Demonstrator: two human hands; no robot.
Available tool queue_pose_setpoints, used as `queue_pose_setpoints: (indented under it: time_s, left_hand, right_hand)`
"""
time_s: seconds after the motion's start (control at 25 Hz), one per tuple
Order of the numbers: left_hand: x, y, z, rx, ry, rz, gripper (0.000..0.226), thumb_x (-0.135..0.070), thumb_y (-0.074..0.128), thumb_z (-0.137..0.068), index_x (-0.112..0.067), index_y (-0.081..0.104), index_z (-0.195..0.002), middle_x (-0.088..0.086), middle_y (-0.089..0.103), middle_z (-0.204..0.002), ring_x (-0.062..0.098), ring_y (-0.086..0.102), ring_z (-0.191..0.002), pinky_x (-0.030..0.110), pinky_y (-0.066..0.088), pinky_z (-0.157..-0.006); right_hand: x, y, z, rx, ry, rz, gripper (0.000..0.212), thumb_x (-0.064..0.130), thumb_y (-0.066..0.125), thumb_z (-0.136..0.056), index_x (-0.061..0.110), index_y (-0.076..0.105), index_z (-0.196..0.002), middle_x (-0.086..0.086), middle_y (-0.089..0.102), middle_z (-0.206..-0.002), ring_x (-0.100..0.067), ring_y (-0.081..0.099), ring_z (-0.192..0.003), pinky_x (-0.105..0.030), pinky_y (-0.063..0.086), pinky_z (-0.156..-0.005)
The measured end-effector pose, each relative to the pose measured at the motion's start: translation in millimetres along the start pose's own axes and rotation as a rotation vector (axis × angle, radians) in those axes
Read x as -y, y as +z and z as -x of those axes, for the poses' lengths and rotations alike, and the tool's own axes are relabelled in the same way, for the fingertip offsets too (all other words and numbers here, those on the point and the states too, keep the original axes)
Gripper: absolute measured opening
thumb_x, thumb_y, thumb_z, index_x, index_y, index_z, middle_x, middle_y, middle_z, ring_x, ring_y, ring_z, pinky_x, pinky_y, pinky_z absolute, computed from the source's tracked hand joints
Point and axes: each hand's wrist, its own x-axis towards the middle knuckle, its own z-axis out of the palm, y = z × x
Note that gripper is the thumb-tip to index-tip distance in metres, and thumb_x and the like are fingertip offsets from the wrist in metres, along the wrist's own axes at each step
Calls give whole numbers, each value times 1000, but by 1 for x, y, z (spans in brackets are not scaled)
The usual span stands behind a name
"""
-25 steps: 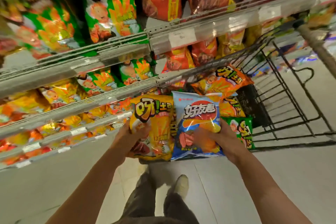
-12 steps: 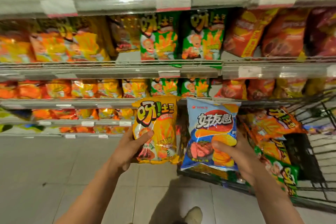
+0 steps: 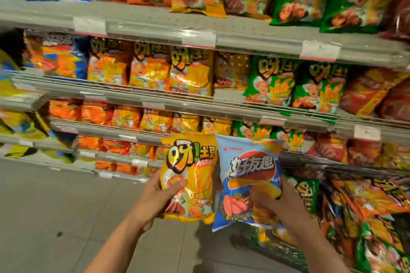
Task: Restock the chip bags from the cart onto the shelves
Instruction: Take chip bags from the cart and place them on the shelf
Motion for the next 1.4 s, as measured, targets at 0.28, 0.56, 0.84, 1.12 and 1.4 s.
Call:
queue_pose_setpoints:
  time_s: [0.28, 0.56, 0.84, 1.12, 1.4]
  left_hand:
    - [-63, 13, -42, -47, 257, -136, 42, -32, 82, -82, -35, 66, -120, -9, 78, -108, 6, 74, -93, 17, 58, -67]
    - [-139, 84, -126, -102, 464, -352, 39, -40, 80, -83, -36, 64, -119, -24, 73, -99, -7, 66, -92, 25, 52, -76]
    - [-181, 118, -204, -153, 438, -234, 41, -33, 80, -84, -18, 63, -118, -12, 67, -83, 12, 62, -81, 27, 51, -68]
    - [-187, 139, -256, -178, 485, -281, 21, -23, 76, -90, -22, 56, -83, -17, 64, -57, 2, 63, -55, 18, 50, -47]
    - [-171, 126, -280, 81, 275, -259, 8, -20, 70, -95, -27, 72, -91, -17, 74, -77, 2, 70, -83, 13, 54, -65]
  right_hand:
    - [45, 17, -3, -176, -50, 25, 86, 52, 87, -51, 46, 49, -129, 16, 73, -106, -13, 72, -95, -38, 60, -81]
    - [72, -37, -50, -335, -110, 4, 100, 54, 85, -43, 37, 49, -135, 6, 69, -113, -20, 68, -100, -43, 57, -85]
    - [97, -88, -126, -268, -112, -26, 78, 44, 84, -50, 38, 54, -121, 17, 70, -96, 6, 69, -71, -12, 51, -54]
    - [100, -116, -171, -252, -140, -65, 84, 42, 83, -53, 34, 51, -130, 8, 71, -103, -16, 67, -93, -30, 51, -71]
    - [95, -120, -183, -247, -85, -69, 57, 32, 84, -56, 48, 53, -102, 27, 72, -76, 5, 69, -64, -13, 51, -52]
